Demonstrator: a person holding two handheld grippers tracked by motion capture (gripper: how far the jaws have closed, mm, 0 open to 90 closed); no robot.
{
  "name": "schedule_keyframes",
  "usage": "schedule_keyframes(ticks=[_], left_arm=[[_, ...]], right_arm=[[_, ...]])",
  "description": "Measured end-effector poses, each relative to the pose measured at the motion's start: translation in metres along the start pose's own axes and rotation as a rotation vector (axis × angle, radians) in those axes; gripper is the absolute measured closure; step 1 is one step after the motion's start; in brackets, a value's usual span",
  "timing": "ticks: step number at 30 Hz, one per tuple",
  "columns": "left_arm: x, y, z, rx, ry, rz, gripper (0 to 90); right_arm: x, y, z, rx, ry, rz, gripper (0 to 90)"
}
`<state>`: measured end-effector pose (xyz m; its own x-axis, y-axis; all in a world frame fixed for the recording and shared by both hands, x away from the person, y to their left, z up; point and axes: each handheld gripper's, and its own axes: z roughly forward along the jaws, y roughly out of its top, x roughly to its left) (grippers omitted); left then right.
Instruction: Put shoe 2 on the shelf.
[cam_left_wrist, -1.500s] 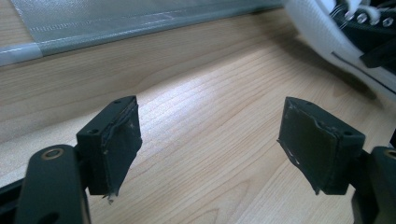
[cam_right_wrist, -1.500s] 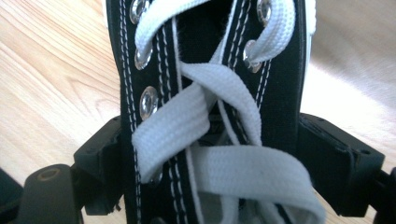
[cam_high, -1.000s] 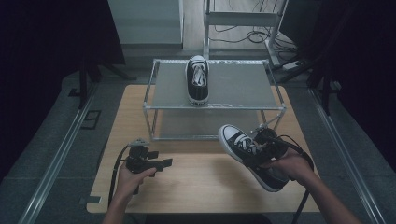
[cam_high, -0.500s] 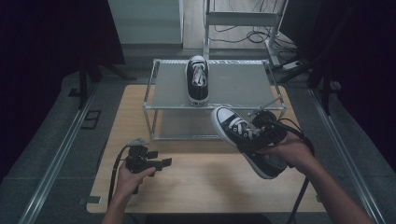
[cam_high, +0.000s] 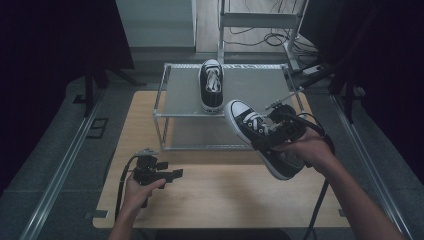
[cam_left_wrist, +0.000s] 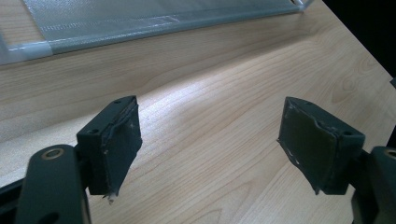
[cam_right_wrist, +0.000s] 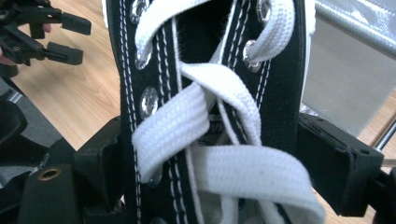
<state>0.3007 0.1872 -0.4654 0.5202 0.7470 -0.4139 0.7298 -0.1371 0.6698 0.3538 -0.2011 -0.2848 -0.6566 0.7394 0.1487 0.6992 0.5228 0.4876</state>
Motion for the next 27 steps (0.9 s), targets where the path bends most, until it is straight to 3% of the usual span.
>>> schedule_keyframes(ticks=[12,20,27], left_arm=[[0.001,0.0,0.0,0.005,0.001,-0.007,20.9],[0.002,-0.001,0.0,0.002,-0.002,-0.005,20.9],[0.003,-0.001,-0.001,-0.001,-0.004,-0.008,21.0]], right_arm=[[-0.007,0.016,-0.008,-0.021,-0.013,0.039,16.5],[-0.017,0.038,-0.014,-0.038,-0.028,0.092,16.6],[-0.026,0.062,-0.009,-0.032,-0.047,0.145,16.6]])
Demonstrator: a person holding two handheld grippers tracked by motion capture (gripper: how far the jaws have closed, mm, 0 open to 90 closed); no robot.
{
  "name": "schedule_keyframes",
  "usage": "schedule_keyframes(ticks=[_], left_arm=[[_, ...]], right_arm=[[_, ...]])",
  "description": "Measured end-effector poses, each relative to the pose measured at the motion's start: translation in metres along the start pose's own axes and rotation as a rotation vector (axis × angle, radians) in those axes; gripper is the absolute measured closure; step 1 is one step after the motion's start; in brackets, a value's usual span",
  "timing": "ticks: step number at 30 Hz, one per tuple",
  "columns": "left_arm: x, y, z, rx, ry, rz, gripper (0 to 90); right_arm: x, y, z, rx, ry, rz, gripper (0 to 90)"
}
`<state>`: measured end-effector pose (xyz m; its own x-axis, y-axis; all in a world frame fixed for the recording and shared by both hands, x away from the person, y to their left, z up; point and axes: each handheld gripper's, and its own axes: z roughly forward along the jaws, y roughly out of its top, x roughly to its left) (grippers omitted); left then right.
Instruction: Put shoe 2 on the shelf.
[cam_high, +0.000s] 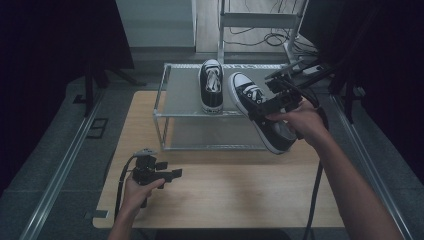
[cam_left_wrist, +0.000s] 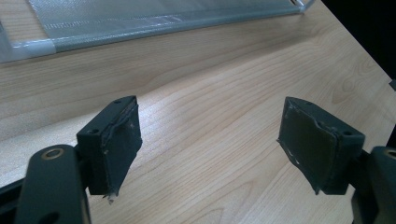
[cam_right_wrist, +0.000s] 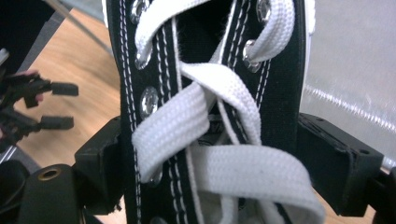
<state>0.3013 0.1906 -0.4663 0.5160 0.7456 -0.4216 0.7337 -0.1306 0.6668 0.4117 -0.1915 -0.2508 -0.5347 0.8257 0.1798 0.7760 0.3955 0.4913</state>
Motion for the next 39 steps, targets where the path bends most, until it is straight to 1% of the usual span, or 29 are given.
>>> schedule_keyframes(ticks=[4,7,10,14,17,21,27,28,30,36,39], left_arm=[[0.001,0.0,0.0,-0.001,-0.001,-0.001,20.9],[0.001,0.0,0.0,-0.003,-0.003,-0.006,20.9],[0.001,0.0,0.0,-0.005,-0.005,-0.005,21.0],[0.001,0.0,-0.001,-0.008,-0.005,-0.008,20.9],[0.002,-0.001,-0.001,-0.009,-0.005,-0.009,20.9],[0.003,-0.001,-0.001,-0.009,-0.004,-0.01,20.9],[0.003,-0.001,-0.003,-0.015,-0.01,-0.014,20.9],[0.003,-0.001,-0.003,-0.016,-0.009,-0.015,20.9],[0.004,-0.002,-0.004,-0.016,-0.013,-0.016,20.9],[0.006,-0.002,-0.006,-0.025,-0.011,-0.019,20.9],[0.006,-0.002,-0.007,-0.026,-0.012,-0.021,21.0]], right_arm=[[-0.002,0.014,0.006,0.004,-0.012,0.036,16.6],[-0.002,0.023,0.011,0.006,-0.015,0.055,16.6],[-0.004,0.032,0.017,0.018,-0.021,0.081,16.6],[-0.006,0.042,0.024,0.024,-0.038,0.109,16.6],[-0.009,0.05,0.028,0.026,-0.042,0.145,16.6],[-0.013,0.059,0.032,0.018,-0.059,0.19,16.6],[-0.017,0.072,0.04,0.015,-0.073,0.238,16.6],[-0.017,0.074,0.042,0.016,-0.077,0.239,16.6],[-0.018,0.079,0.046,0.015,-0.079,0.258,16.6],[-0.018,0.088,0.055,0.015,-0.08,0.281,16.6],[-0.018,0.093,0.058,0.015,-0.087,0.293,16.6]])
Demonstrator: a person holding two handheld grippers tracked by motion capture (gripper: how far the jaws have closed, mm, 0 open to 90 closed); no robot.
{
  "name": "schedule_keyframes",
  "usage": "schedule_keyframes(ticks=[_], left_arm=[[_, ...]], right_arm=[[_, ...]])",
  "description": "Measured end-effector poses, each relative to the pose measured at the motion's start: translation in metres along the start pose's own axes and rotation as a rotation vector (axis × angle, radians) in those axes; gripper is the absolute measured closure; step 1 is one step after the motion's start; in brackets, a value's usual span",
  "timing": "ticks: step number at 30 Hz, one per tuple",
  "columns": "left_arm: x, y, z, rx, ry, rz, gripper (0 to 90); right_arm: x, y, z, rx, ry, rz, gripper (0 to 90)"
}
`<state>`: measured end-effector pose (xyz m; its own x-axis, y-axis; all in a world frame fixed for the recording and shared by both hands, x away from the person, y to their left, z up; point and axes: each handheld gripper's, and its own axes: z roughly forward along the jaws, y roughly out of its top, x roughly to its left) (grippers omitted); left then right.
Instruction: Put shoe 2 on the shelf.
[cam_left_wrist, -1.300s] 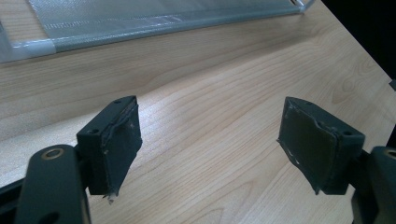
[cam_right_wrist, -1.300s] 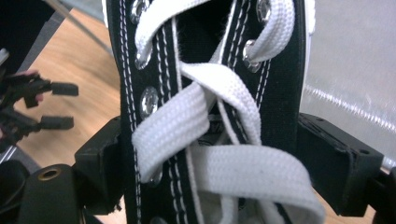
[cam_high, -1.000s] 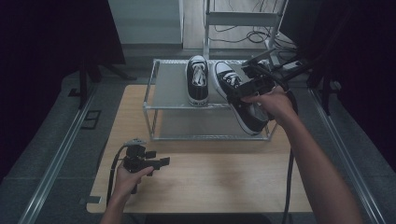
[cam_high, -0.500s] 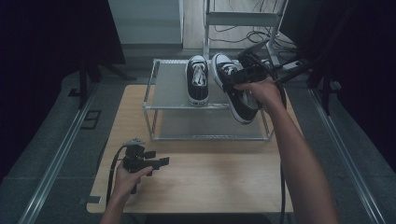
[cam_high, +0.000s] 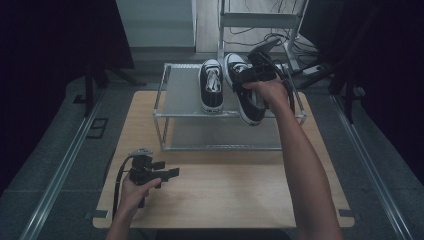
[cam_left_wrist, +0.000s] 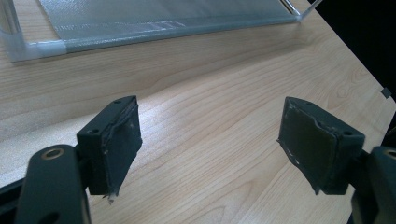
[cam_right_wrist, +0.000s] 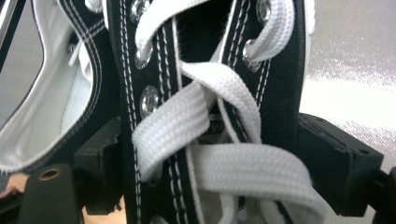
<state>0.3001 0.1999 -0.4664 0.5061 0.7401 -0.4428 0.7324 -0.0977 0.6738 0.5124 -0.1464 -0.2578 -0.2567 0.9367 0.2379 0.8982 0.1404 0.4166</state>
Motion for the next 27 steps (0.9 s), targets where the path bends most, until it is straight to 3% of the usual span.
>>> schedule_keyframes(ticks=[7,17,27], left_arm=[[0.001,0.0,-0.001,-0.002,-0.002,-0.007,20.9],[0.002,-0.001,-0.002,-0.006,-0.006,-0.011,21.0],[0.004,-0.001,-0.005,-0.014,-0.001,-0.015,21.0]], right_arm=[[0.004,0.011,0.008,-0.004,-0.011,0.042,16.6],[0.003,0.028,0.017,-0.017,-0.019,0.147,16.6],[0.003,0.038,0.03,-0.037,0.017,0.246,16.6]])
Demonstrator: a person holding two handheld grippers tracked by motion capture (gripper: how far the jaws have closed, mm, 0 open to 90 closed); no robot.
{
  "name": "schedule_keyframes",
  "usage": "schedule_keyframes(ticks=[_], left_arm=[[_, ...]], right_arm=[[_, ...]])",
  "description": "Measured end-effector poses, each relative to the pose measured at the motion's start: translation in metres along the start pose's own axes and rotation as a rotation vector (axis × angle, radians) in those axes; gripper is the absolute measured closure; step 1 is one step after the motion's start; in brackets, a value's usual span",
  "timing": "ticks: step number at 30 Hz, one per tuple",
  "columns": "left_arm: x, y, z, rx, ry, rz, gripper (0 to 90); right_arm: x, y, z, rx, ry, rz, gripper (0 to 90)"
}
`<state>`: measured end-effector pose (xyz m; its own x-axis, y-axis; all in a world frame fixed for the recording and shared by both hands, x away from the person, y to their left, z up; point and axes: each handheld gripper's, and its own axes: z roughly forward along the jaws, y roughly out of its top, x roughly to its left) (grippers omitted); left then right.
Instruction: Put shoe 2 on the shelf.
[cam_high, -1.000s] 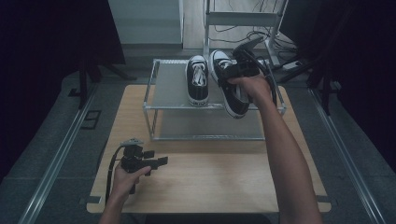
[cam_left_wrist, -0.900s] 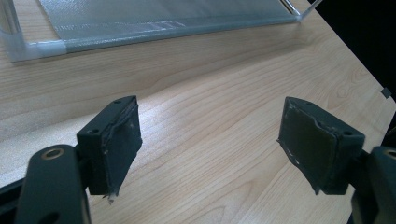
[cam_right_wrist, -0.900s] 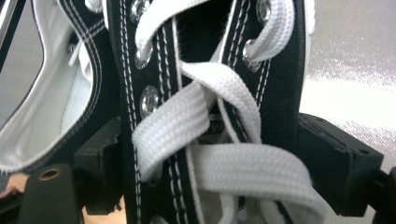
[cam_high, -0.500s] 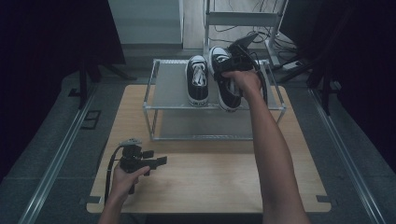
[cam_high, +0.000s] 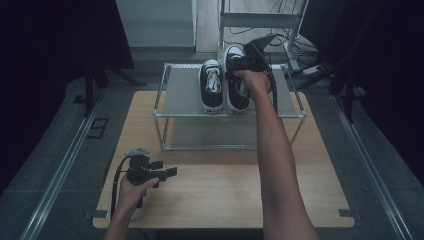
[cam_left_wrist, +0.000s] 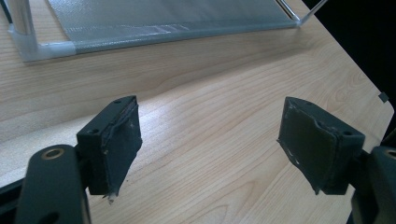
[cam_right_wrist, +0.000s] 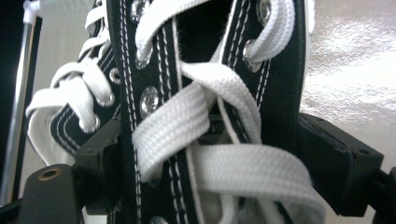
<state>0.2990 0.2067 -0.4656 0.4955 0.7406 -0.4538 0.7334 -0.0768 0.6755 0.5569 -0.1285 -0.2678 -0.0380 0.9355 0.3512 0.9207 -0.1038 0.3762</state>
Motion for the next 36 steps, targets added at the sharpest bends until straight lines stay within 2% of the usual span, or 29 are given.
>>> schedule_keyframes(ticks=[8,13,16,21,26,36], left_arm=[[0.002,-0.001,-0.001,-0.002,0.005,-0.006,21.0],[0.003,-0.001,-0.002,-0.005,0.006,-0.008,20.9],[0.004,-0.001,-0.003,-0.008,0.009,-0.012,21.0],[0.004,-0.001,-0.003,-0.007,0.01,-0.011,20.9],[0.005,-0.001,-0.003,-0.008,0.012,-0.013,20.9],[0.005,-0.001,-0.003,-0.006,0.016,-0.013,20.9]], right_arm=[[-0.005,0.005,0.015,0.009,-0.009,0.049,16.1],[-0.005,0.008,0.02,0.032,-0.051,0.085,15.5],[-0.005,0.008,0.022,0.038,-0.053,0.09,15.1],[-0.007,0.01,0.025,0.056,-0.092,0.125,14.8],[-0.006,0.013,0.029,0.086,-0.098,0.117,13.3],[-0.003,0.011,0.029,0.054,-0.112,0.093,12.5]])
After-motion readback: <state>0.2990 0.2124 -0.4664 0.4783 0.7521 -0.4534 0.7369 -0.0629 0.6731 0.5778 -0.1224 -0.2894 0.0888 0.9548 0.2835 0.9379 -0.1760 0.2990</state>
